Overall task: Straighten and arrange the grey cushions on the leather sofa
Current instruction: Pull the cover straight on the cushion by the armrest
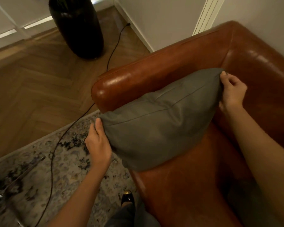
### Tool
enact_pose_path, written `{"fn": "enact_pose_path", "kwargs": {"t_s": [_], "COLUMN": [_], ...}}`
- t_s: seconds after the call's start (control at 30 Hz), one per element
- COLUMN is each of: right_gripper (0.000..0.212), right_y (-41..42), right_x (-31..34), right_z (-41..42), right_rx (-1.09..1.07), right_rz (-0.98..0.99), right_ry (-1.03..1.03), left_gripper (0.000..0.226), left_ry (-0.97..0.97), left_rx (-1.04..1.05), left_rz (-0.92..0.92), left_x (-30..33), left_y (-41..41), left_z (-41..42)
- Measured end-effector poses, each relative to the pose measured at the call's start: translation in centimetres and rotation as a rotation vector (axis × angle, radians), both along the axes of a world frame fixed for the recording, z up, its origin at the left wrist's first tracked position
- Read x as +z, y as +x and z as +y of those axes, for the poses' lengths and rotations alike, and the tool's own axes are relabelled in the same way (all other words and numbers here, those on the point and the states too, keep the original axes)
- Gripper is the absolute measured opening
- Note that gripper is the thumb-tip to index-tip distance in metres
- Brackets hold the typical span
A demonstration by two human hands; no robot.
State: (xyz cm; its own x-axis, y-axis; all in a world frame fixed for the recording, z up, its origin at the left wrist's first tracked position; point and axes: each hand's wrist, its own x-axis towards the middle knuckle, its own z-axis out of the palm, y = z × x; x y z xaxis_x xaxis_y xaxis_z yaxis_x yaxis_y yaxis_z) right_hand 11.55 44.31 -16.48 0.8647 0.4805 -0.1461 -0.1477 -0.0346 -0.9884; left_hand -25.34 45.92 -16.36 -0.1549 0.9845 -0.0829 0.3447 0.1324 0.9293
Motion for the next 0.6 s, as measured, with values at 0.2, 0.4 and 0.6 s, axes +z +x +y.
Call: {"fn": "enact_pose_path", "kwargs": {"t_s": [0.2, 0.4, 0.6], "right_gripper": [0.019, 0.035, 0.05], "right_y": [1.9, 1.2, -5.8], "right_x": [1.2, -4.4, -5.2], "right_z": [1.2, 2.8, -1.1], "right_rx": [-0.134, 0.054, 0.059], "right_rz": [-0.268, -0.209, -0.409], "right_ry": [-0.094, -0.298, -0.347], "left_gripper": [0.038, 0.048, 0.048], "left_ry": [0.166, -0.235, 0.181], "left_rx": [-0.018, 0.262, 0.132], "left_rz": [0.065, 0.077, 0.593], "left_x": [1.2, -4.5, -4.2], "left_y": [1.4, 1.2, 1.6], "left_z": [2.1, 4.0, 2.7]}}
